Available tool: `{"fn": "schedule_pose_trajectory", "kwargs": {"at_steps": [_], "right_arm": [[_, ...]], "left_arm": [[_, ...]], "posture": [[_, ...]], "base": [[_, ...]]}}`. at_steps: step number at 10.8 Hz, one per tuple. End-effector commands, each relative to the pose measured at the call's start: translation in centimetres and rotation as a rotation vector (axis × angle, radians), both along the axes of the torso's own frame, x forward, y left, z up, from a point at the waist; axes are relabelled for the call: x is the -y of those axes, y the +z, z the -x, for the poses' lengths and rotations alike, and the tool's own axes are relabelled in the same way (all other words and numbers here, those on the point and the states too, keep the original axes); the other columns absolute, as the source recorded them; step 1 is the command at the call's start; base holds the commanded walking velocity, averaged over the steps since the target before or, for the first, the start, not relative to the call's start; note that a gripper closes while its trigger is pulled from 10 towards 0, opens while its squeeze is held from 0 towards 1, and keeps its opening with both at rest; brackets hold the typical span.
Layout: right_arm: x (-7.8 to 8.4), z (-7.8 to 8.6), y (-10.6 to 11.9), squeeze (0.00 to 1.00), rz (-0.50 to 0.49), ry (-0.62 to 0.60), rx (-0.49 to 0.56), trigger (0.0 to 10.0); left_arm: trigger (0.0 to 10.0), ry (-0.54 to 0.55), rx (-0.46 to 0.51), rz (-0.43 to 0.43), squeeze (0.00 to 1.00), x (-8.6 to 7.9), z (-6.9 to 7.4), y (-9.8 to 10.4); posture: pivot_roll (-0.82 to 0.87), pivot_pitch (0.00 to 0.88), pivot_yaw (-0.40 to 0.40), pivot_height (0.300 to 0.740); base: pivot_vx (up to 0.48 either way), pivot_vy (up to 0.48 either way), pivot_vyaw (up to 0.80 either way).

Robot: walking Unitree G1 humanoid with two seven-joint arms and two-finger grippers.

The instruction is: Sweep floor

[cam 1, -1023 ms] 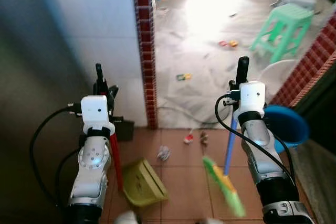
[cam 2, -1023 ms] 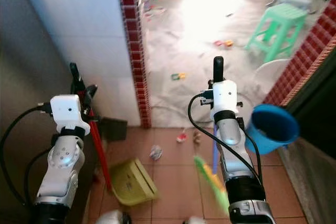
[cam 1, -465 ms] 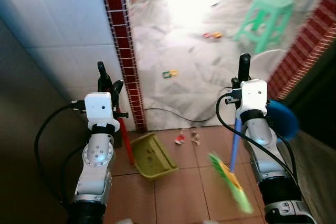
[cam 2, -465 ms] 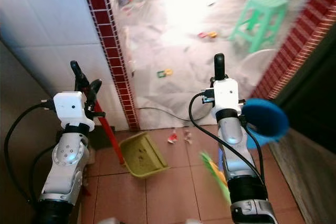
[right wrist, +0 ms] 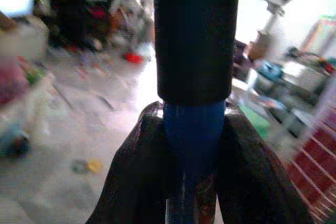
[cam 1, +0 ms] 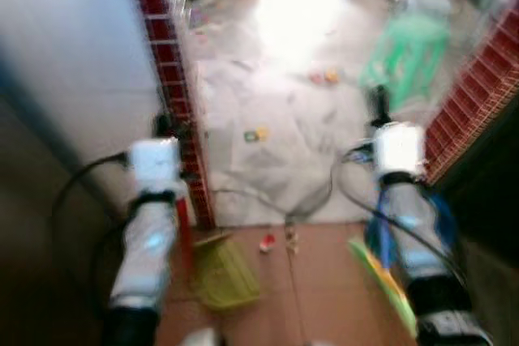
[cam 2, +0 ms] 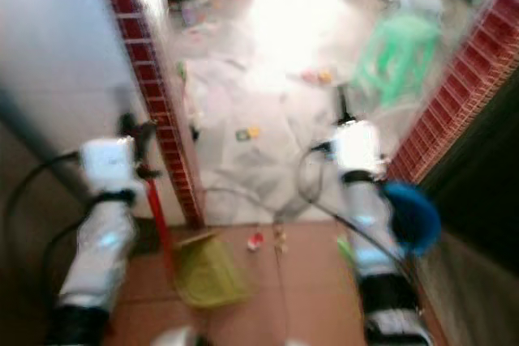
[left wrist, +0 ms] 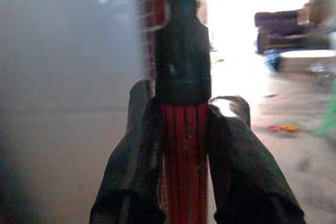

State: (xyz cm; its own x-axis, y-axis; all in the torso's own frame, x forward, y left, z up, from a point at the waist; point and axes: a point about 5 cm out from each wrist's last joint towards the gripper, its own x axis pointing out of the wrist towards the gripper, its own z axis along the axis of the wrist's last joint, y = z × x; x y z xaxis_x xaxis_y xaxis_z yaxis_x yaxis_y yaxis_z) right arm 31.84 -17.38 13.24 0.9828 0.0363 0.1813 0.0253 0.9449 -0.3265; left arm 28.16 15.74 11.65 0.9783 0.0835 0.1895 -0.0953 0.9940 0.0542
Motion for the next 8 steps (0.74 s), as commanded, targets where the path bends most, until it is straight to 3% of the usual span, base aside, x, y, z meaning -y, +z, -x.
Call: {"fn": "schedule_pose_trajectory", "kwargs": {"at_steps": [1,5,8], "right_arm": [[0.0,0.0,0.9,0.00,-0.028,0.004,0.042,10.0],[-0.1,0.1,0.7,0.00,-0.026,0.011,0.038,10.0],[-0.4,0.3,0.5,0.00,-0.026,0.022,0.038,10.0]], "left_arm": [[10.0,-0.017,0.078,-0.032,0.00,0.5,-0.3,1.6],[10.0,-0.020,0.151,-0.067,0.00,0.3,-0.2,3.8],[10.0,0.009,0.083,-0.170,0.00,-1.3,0.4,1.7]], "posture": [[-0.07,0.000,0.018,0.740],[-0.06,0.000,0.015,0.740],[-0.06,0.000,0.023,0.740]], "base": [[0.000,0.000,0.00],[0.000,0.000,0.00],[0.000,0.000,0.00]]}}
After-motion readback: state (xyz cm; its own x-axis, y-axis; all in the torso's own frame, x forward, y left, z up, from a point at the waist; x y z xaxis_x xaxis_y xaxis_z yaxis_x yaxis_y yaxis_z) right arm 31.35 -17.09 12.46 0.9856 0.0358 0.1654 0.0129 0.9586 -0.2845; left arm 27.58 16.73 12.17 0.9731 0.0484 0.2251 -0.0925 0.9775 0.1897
